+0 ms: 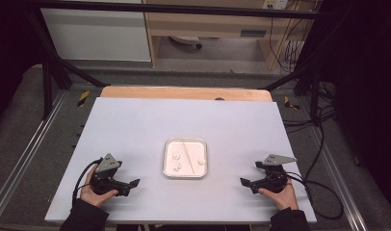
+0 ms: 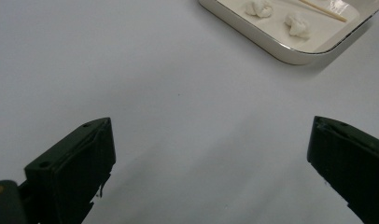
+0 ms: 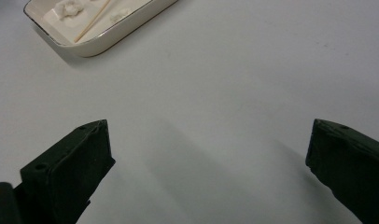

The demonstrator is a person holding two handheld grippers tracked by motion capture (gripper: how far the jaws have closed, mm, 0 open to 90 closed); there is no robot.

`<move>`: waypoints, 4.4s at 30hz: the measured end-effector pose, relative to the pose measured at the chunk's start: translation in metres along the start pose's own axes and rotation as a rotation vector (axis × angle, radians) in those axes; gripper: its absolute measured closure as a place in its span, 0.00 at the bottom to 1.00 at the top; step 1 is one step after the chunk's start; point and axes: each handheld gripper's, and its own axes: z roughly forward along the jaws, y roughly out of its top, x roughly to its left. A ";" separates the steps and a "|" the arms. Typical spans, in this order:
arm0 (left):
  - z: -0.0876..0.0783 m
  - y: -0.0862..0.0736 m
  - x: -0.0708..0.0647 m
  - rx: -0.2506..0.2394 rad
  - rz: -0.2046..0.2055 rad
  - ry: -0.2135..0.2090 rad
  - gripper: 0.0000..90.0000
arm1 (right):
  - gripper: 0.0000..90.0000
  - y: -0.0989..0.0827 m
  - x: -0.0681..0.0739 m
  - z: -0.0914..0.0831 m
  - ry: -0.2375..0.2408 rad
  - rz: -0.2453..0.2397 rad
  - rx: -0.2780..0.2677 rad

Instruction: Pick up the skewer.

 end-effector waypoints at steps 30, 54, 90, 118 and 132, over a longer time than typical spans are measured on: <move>0.010 0.025 -0.022 0.007 0.017 0.006 0.27 | 0.01 0.000 -0.001 0.000 -0.025 -0.006 0.021; 0.034 0.062 -0.054 -0.001 0.016 -0.047 0.87 | 0.01 0.000 -0.001 0.001 -0.026 -0.014 0.033; 0.125 0.106 -0.110 0.096 0.081 -0.140 1.00 | 0.02 0.000 -0.001 0.002 -0.018 -0.016 0.040; 0.117 0.096 -0.099 0.184 0.118 -0.097 1.00 | 0.02 0.000 -0.001 0.003 -0.016 -0.020 0.047; 0.104 0.096 -0.088 0.167 0.105 -0.077 0.99 | 0.02 0.000 -0.001 0.003 -0.015 -0.017 0.050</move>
